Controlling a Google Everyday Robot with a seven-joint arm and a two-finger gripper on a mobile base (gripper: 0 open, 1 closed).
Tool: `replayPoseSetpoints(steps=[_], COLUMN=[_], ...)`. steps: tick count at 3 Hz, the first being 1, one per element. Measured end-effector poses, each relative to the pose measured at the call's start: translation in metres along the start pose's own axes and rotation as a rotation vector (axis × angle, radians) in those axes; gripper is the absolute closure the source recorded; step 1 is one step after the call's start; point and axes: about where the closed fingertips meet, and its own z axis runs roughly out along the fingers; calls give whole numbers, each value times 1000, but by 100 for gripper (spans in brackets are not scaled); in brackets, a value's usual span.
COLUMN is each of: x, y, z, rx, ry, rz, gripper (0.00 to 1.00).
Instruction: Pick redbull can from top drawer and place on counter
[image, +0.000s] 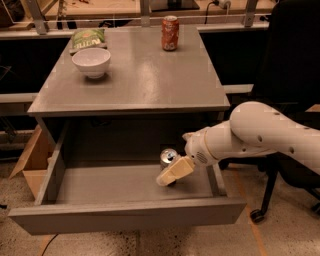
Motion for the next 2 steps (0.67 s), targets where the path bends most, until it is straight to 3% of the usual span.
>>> replayPoseSetpoints(steps=[2], x=[4], y=[-5], z=[32], rx=[-35], ry=[-15], rz=[21], gripper=[0])
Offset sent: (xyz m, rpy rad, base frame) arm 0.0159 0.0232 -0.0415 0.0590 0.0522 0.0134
